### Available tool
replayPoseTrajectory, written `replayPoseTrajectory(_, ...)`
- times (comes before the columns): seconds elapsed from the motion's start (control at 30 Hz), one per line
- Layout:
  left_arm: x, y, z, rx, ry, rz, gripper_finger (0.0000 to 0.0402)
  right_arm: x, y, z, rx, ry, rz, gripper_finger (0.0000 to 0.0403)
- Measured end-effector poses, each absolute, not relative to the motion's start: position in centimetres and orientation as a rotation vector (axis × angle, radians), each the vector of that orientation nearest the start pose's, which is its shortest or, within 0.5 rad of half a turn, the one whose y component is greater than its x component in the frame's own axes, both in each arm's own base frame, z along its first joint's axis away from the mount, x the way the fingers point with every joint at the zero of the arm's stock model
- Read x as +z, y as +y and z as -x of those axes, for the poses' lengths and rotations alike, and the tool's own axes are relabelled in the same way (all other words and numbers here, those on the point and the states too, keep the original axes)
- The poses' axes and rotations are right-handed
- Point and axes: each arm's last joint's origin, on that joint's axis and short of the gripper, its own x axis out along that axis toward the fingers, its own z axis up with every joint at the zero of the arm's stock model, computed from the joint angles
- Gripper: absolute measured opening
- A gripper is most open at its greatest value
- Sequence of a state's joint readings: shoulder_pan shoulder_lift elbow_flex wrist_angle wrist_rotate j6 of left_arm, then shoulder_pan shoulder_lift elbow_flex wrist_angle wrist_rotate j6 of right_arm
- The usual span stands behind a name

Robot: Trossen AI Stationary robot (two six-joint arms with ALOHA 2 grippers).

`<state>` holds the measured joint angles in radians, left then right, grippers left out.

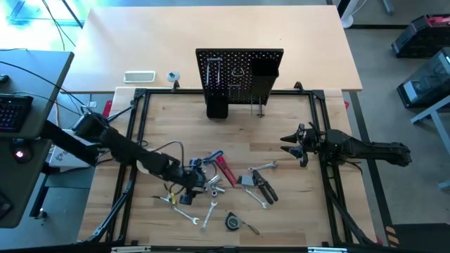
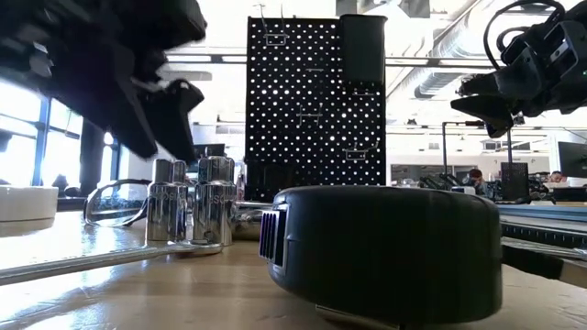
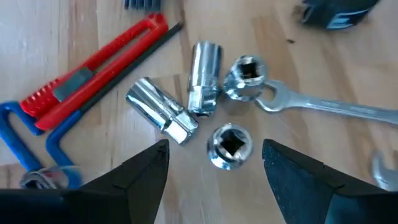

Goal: Hang tools onto peg board
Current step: Put the middle left socket into the bottom black bin on the peg board

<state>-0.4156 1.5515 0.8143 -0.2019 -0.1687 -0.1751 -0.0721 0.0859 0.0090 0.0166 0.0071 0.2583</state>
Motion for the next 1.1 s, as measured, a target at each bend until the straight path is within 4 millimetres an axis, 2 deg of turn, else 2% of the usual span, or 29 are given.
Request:
replayPoseTrajectory(0.27,14.9,-11.8,-28.0,-0.151,0.930,-0.121,0.0249,16.1,-0.7,-10.2,-0.083,0.049,-0.290,0.0185)
replayPoseTrajectory(0.37,14.3,-11.8,-28.1,-0.131,0.949,-0.132,0.0236,16.1,-0.7,-10.2,-0.083,0.049,-0.290,0.0185)
replayPoseTrajectory(0.63,14.6,-11.9,-28.1,-0.139,0.924,-0.169,0.0125,16.1,-0.7,-10.2,-0.083,0.050,-0.266,0.0185)
replayPoseTrajectory(0.73,14.7,-12.0,-28.2,-0.153,0.906,-0.180,0.0095,16.1,-0.7,-10.2,-0.083,0.050,-0.263,0.0185)
replayPoseTrajectory(1.1,15.1,-11.5,-28.4,-0.162,0.894,-0.199,0.0095,16.1,-0.7,-10.2,-0.083,0.051,-0.266,0.0185)
